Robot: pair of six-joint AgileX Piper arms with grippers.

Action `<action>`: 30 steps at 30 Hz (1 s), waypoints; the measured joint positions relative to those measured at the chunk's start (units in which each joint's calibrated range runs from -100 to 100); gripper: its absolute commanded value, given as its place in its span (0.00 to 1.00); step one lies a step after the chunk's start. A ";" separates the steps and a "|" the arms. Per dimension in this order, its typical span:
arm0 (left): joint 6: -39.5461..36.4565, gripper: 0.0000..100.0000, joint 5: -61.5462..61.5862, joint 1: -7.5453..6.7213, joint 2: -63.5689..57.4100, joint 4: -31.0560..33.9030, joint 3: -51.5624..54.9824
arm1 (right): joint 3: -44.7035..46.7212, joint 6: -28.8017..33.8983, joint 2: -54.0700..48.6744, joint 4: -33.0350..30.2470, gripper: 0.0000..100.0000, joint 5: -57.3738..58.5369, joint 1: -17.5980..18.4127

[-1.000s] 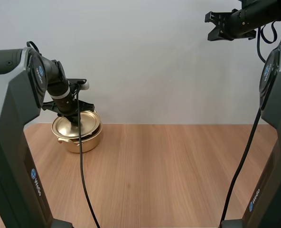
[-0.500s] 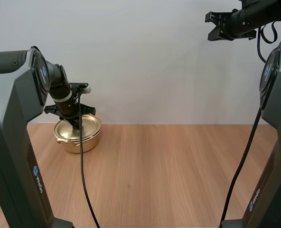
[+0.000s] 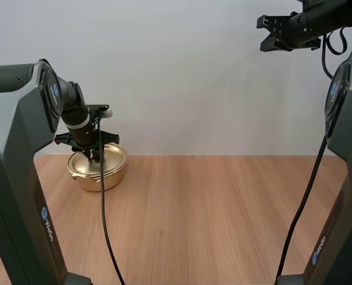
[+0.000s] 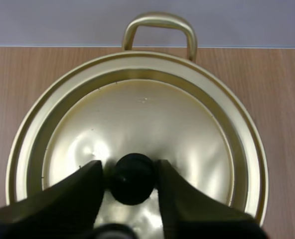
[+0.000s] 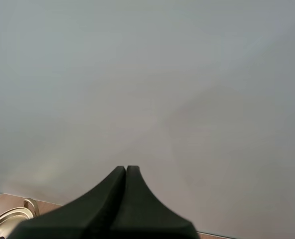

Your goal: Open the pot, put the car inside, and close it

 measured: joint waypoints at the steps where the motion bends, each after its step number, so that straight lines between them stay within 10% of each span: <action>1: 0.97 1.00 0.00 0.00 0.00 -0.08 0.00 | 0.00 0.00 0.00 0.00 0.00 0.00 0.00; 21: 6.99 1.00 -7.35 0.00 -5.66 0.31 0.00 | 0.00 0.00 0.00 -0.60 0.00 0.00 0.00; 25: 9.68 0.01 -5.96 0.35 -7.92 0.61 0.00 | 0.00 0.00 0.00 -2.48 0.00 0.00 0.00; 30: 9.29 0.00 -4.33 1.41 -12.10 -0.56 0.00 | 0.00 1.53 0.00 -4.18 0.00 0.00 0.00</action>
